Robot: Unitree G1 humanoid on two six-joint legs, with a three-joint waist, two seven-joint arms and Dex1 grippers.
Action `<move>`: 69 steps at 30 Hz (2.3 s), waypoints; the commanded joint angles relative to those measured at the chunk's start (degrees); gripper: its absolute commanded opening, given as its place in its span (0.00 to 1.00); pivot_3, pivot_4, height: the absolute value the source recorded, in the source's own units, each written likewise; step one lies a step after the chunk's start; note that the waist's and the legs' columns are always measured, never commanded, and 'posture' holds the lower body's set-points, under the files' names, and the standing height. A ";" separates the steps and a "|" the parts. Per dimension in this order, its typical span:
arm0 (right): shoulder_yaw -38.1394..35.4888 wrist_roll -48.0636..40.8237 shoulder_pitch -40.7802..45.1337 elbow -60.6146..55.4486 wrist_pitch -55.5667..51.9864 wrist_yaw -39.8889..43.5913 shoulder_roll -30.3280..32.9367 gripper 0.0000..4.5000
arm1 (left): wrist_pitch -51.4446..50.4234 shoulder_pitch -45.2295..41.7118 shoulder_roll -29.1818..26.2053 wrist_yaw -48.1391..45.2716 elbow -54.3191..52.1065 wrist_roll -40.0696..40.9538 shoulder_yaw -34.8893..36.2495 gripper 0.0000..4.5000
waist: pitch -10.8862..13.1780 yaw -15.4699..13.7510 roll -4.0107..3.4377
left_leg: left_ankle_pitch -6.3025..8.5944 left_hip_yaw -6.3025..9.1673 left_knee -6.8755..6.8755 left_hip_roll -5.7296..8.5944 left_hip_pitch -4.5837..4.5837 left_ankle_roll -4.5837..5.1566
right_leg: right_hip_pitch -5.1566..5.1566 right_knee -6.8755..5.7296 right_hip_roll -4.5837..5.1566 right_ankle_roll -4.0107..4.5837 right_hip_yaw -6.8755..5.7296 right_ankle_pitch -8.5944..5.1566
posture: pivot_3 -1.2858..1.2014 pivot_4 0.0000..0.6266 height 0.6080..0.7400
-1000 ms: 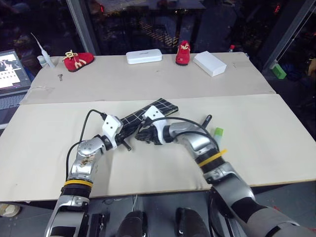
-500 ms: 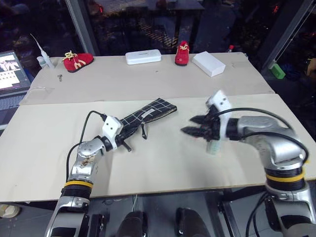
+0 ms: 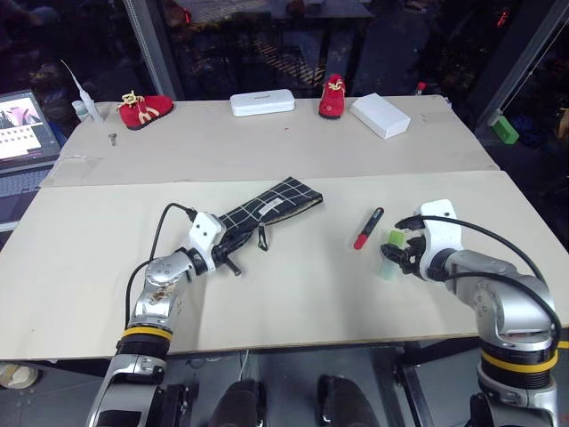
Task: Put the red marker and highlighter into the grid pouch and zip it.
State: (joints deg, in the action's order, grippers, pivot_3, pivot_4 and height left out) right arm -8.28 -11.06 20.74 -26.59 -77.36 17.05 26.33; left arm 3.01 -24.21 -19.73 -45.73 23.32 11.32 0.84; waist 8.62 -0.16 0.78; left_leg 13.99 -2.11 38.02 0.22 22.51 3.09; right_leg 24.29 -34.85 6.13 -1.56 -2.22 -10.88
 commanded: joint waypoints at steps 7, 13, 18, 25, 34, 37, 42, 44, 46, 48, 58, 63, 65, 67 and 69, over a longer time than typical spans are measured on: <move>3.19 2.02 -4.46 1.78 2.04 -4.24 -2.05 0.71 | 1.95 -0.04 0.42 0.93 -1.22 0.31 0.56 0.00 | -0.01 -0.10 0.00 | 0.01 0.02 0.00 0.00 -0.02 0.02 | -0.05 0.00 -0.01 -0.01 -0.02 0.00 | 0.52 0.24 1.00; 4.06 4.70 -8.04 7.82 7.59 -7.41 -2.36 0.56 | 1.69 0.81 0.30 1.65 -2.48 0.56 0.92 0.00 | -0.30 -0.15 0.31 | 0.01 0.02 0.00 -0.01 -0.21 0.02 | -0.22 0.24 -0.02 -0.02 -0.01 -0.02 | 0.52 0.24 1.00; 0.53 6.23 -10.10 13.03 13.57 -9.36 -0.75 0.22 | 1.19 0.76 -0.03 1.58 -3.43 1.15 1.30 0.00 | -0.78 -0.68 0.67 | 0.01 0.05 0.00 -0.03 -0.39 0.02 | -0.56 0.46 -0.01 -0.02 -0.03 -0.02 | 0.52 0.24 1.00; -3.81 5.35 -2.78 16.25 17.46 -9.77 2.11 0.22 | 0.71 -0.85 -1.38 -1.07 -3.15 2.15 1.39 0.00 | -0.78 -1.02 0.65 | 0.04 0.17 0.00 0.01 -0.47 0.06 | -0.90 0.85 0.04 -0.03 -0.11 -0.03 | 0.52 0.24 1.00; 3.00 3.60 9.11 12.98 33.33 1.83 6.09 0.22 | 0.18 -1.94 -1.42 -2.07 -1.63 2.61 1.21 0.00 | -0.63 0.90 0.36 | 0.05 0.05 -0.03 -0.10 0.15 0.09 | -0.01 0.65 -0.26 0.08 0.04 0.06 | 0.52 0.24 1.00; 6.16 4.73 11.33 13.71 37.52 4.17 6.96 0.22 | 0.02 -2.25 -1.23 -2.54 -1.25 2.60 0.88 0.00 | -0.63 0.86 0.36 | 0.06 0.11 -0.03 -0.16 0.14 0.11 | -0.03 0.68 -0.37 0.08 0.01 0.06 | 0.52 0.24 1.00; 7.19 5.71 13.36 16.29 40.39 4.24 6.37 0.22 | -0.77 -2.77 -0.84 -3.28 -1.10 3.14 0.74 0.00 | -0.63 0.30 0.36 | 0.05 0.09 -0.02 -0.09 0.19 0.10 | -0.04 0.71 -0.24 0.08 0.02 0.06 | 0.52 0.24 1.00; 7.35 6.27 13.74 16.84 41.26 4.08 6.33 0.22 | -1.14 -2.89 -0.76 -3.51 -1.06 3.44 0.79 0.00 | -0.63 0.20 0.36 | 0.05 0.06 -0.01 -0.05 0.21 0.10 | -0.03 0.72 -0.16 0.06 0.03 0.07 | 0.52 0.24 1.00; 6.96 6.57 14.69 17.26 41.32 3.75 6.13 0.22 | -2.06 -3.34 -0.49 -3.84 -1.19 4.17 1.02 0.00 | -0.63 0.14 0.36 | 0.05 0.06 -0.01 -0.05 0.22 0.10 | -0.02 0.72 -0.17 0.06 0.02 0.08 | 0.52 0.24 1.00; 5.98 6.16 16.06 17.53 41.00 3.44 5.76 0.22 | -3.51 -3.93 0.01 -4.51 -2.01 5.06 0.88 0.00 | -0.63 0.11 0.36 | 0.05 0.08 -0.01 -0.06 0.21 0.10 | -0.02 0.71 -0.19 0.06 0.00 0.08 | 0.52 0.24 1.00; 4.46 6.26 19.17 19.78 41.27 2.68 5.45 0.22 | -6.44 -4.90 0.89 -7.14 -4.15 5.77 -0.57 0.00 | -0.63 0.11 0.35 | 0.05 0.07 -0.01 -0.06 0.22 0.10 | -0.01 0.69 -0.20 0.06 0.01 0.08 | 0.52 0.24 1.00; 3.70 5.73 19.70 20.43 41.55 3.09 5.60 0.22 | -7.85 -4.58 1.10 -7.61 -5.76 6.78 -0.35 0.00 | -0.63 0.12 0.35 | 0.05 0.07 -0.01 -0.06 0.22 0.10 | -0.01 0.69 -0.20 0.06 0.01 0.08 | 0.52 0.24 1.00; 2.45 3.40 20.16 20.23 43.28 6.25 6.42 0.22 | -8.84 -3.89 1.26 -7.81 -7.57 7.93 0.06 0.00 | -0.63 0.11 0.35 | 0.05 0.07 -0.01 -0.06 0.23 0.10 | -0.01 0.69 -0.20 0.07 0.01 0.08 | 0.52 0.24 1.00; 1.53 0.84 19.97 19.48 45.92 10.90 7.91 0.22 | -9.56 -3.22 1.13 -7.97 -9.03 8.81 0.35 0.00 | -0.63 0.13 0.35 | 0.05 0.07 -0.01 -0.06 0.24 0.10 | 0.00 0.70 -0.20 0.06 0.02 0.08 | 0.52 0.24 1.00; 3.26 -2.03 16.54 15.57 47.99 20.92 12.76 0.22 | -10.53 -2.53 0.61 -8.17 -10.11 9.89 1.03 0.00 | -0.62 0.14 0.34 | 0.06 0.08 -0.02 -0.07 0.23 0.11 | -0.02 0.70 -0.20 0.06 0.02 0.08 | 0.52 0.24 1.00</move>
State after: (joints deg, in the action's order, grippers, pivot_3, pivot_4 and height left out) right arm -4.13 -10.36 38.48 -5.42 -32.94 29.65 34.90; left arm -6.70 -27.02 -18.58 -53.40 15.96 19.15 0.30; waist 8.00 -0.02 1.12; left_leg 14.05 -2.03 38.00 0.15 22.75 3.20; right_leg 24.28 -34.15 5.92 -1.50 -2.21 -10.80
